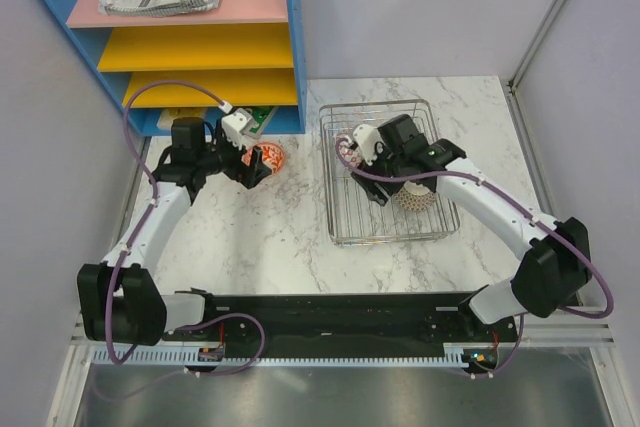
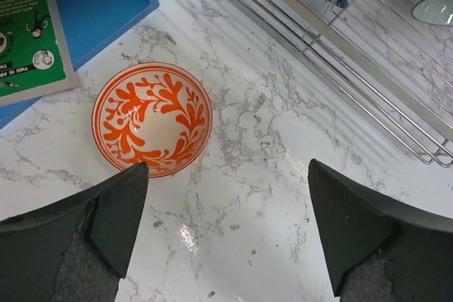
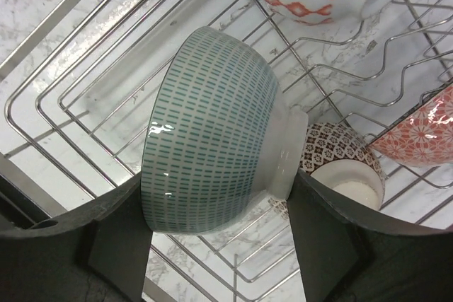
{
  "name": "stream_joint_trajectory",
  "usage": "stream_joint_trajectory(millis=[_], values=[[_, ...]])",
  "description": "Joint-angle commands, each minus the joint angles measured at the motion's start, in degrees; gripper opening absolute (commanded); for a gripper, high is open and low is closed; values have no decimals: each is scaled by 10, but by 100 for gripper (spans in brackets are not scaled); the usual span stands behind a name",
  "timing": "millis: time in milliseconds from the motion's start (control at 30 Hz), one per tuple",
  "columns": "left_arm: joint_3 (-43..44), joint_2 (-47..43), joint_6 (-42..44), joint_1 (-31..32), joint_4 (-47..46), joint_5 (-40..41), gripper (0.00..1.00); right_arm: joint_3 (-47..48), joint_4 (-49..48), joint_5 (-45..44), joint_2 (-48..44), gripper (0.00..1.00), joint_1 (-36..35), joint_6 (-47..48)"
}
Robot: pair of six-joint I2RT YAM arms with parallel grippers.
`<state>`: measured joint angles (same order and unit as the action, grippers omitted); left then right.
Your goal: Load the bowls into the dish rack
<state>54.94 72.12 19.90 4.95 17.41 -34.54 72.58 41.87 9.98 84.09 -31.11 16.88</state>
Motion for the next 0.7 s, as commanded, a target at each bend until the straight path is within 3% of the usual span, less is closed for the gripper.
stream_joint_trajectory(millis=[0,333,667], values=[[-4,-3,-20,-9,-8,-12,100,35,-1,-145,-11,0,-47,53],[-18,-21,-25,-19,-19,-6,100,25,-10,-294,36,0,-107,78],[-34,-35,-31,-26,-33,-7,100,-21,-78,-435,82,0,-171,112]])
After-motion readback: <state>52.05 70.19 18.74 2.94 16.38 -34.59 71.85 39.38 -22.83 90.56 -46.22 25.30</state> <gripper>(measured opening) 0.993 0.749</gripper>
